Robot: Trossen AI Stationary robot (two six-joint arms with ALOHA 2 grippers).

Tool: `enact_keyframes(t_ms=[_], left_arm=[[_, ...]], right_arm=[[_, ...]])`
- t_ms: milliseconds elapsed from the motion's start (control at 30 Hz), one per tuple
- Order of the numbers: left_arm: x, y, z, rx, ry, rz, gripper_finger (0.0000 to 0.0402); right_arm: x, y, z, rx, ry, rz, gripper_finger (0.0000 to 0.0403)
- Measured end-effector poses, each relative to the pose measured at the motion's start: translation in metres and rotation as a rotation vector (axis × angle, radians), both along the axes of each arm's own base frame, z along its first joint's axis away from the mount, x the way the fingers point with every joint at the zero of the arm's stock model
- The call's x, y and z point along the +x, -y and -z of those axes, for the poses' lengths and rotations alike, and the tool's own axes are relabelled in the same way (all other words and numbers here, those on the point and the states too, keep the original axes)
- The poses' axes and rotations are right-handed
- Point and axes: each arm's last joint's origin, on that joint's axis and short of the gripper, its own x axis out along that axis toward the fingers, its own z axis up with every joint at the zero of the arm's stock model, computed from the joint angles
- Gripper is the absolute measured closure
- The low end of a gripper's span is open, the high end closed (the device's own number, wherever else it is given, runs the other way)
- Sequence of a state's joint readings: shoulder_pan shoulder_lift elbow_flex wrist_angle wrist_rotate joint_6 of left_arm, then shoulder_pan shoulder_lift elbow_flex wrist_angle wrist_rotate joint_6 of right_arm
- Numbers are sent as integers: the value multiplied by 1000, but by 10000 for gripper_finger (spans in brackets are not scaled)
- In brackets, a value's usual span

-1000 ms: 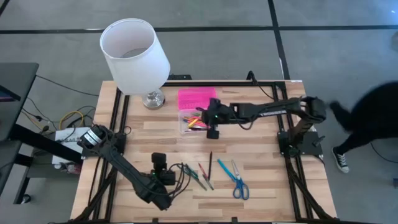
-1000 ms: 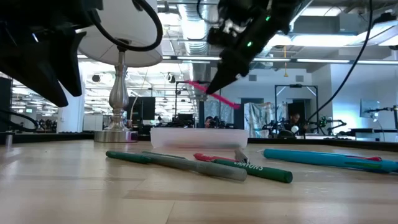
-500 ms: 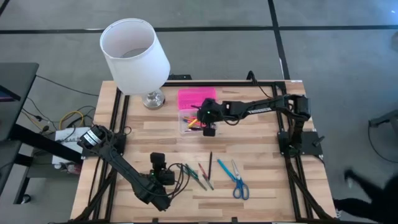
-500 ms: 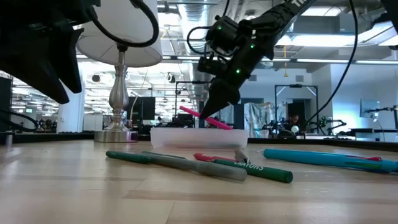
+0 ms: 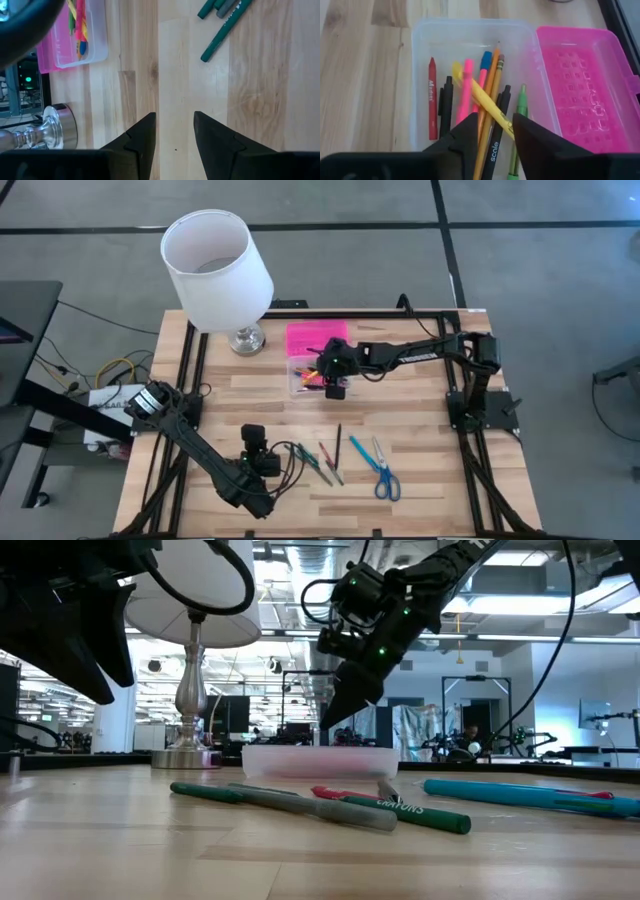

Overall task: Pick & place school supplies into a supply box
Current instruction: Put the green crayon into the pink supply box

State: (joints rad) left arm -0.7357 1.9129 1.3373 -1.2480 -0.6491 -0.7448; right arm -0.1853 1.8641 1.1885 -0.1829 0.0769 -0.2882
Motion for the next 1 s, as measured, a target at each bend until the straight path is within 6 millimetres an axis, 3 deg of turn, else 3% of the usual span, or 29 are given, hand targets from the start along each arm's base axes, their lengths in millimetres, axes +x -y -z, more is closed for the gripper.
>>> enact_keyframes(t_ms=[233, 567, 800, 1000], left_arm=[[3, 1, 0, 30, 6, 64, 274], [27, 4, 2, -15, 12, 262, 274], [46, -18, 4, -91, -56, 262, 274], [65, -41, 5, -193, -116, 300, 274]], right_arm=[[-7, -19, -19, -6, 0, -52, 256], [-38, -84, -74, -3, 25, -221, 268], [-71, -132, -107, 27, 62, -346, 281], [-97, -171, -123, 15, 86, -415, 282]])
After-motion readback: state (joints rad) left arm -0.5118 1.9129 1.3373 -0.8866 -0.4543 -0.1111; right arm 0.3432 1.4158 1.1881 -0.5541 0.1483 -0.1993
